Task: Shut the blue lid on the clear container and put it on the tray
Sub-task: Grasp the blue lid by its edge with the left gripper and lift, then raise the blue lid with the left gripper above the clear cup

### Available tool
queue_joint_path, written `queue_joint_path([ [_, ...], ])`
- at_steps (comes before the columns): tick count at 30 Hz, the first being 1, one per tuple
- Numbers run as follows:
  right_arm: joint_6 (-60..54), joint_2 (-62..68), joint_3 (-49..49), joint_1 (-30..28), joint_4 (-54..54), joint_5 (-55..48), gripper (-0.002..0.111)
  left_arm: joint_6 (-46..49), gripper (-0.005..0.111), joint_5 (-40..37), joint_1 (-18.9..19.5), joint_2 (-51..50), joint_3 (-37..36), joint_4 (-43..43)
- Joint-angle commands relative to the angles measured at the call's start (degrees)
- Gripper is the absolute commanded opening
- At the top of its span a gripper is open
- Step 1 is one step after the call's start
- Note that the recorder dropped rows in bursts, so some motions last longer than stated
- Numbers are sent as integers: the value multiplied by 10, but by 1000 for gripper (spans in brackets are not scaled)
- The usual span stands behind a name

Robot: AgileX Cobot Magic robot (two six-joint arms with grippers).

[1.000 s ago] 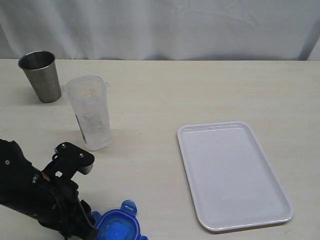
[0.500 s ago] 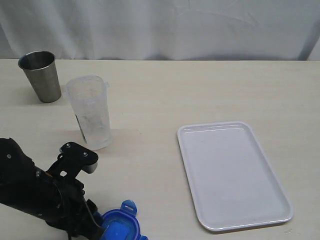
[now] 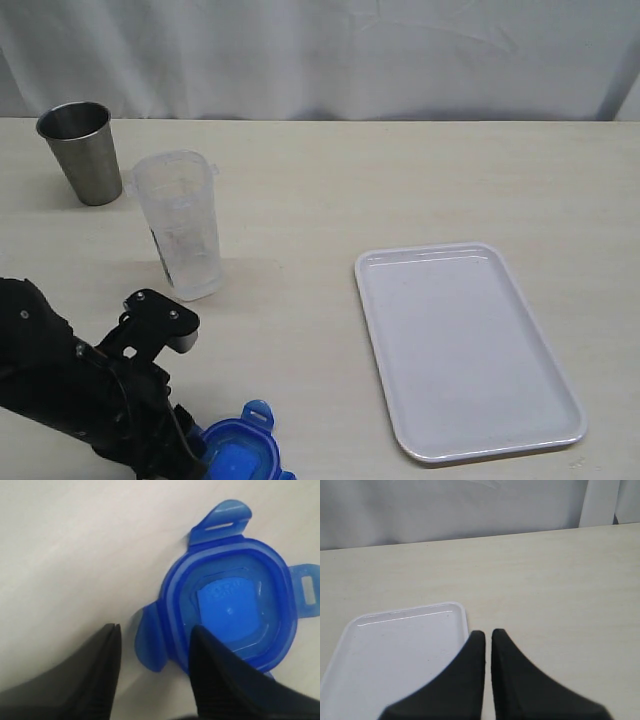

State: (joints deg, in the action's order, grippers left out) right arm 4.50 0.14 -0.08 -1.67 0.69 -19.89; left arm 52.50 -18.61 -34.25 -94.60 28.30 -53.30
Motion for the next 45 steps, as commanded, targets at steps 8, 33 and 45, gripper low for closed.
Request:
queue_joint_path([
  [8,1,-1,1,-2,0,4,5,18,35,19,-5,-26,0,-18],
  [33,1,-1,1,-2,0,4,5,34,0,12,-5,102,11,-13],
  [45,1,-1,1,-2,0,4,5,97,0,89,-5,321,33,25],
])
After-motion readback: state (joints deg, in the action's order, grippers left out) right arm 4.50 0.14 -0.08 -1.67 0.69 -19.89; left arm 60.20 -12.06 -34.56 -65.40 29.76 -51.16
